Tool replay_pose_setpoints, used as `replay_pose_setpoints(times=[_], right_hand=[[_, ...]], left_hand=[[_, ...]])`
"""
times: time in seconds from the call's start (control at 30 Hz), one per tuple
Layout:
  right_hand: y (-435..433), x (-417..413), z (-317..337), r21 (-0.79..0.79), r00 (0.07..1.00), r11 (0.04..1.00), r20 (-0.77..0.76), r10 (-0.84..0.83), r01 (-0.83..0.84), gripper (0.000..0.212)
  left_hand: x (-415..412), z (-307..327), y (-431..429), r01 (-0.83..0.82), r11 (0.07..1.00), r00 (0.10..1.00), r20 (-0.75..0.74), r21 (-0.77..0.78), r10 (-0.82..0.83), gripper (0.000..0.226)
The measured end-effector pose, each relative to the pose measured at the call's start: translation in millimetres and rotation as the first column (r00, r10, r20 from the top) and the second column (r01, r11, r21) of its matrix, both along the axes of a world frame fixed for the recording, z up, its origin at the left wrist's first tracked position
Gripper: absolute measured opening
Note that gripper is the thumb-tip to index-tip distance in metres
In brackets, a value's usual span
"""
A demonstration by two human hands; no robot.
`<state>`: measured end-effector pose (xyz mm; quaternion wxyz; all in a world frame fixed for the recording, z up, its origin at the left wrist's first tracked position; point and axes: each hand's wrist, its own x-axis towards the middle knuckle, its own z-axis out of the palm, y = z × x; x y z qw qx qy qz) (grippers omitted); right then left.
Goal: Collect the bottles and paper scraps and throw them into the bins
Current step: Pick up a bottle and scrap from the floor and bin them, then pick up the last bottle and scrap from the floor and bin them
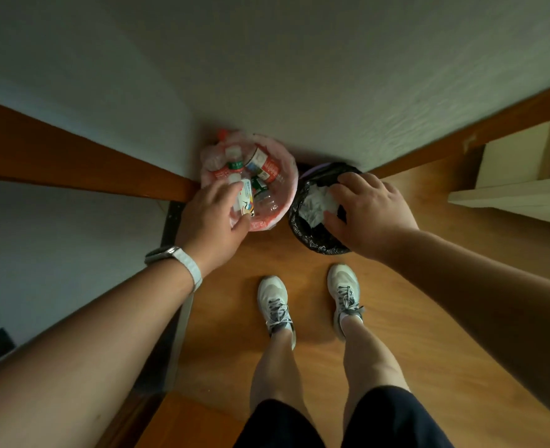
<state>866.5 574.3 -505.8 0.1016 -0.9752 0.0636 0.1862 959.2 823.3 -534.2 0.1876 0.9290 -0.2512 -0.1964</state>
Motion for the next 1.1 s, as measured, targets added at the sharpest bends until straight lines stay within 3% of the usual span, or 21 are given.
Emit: replay_pose_setpoints(times=[0.2, 0.47, 0.8, 1.1], right_hand=[[17, -20, 118, -0.043, 0.997, 0.999, 0.071, -0.008, 0.011, 0.045], [23, -66, 230, -0.117, 0.993, 0.991, 0.112, -0.046, 0.059, 0.049], [-30, -176, 307, -0.179, 0.935, 0.929, 0.210, -0.286, 0.324, 0.051], [-113, -285, 336, -0.173, 0.882, 0.883, 0.273, -0.383, 0.437, 0.052]], left_hand=[[-11, 106, 7, 0.143, 0.987, 0.985, 0.088, 0.078, -0.150, 0.053], [-59, 200, -16, 0.122, 0.990, 0.991, 0.068, -0.064, -0.118, 0.053], [-97, 295, -88, 0.449, 0.894, 0.866, 0.248, 0.001, -0.435, 0.057], [-171, 342, -195, 0.572, 0.820, 0.771, 0.344, -0.006, -0.535, 0.060]])
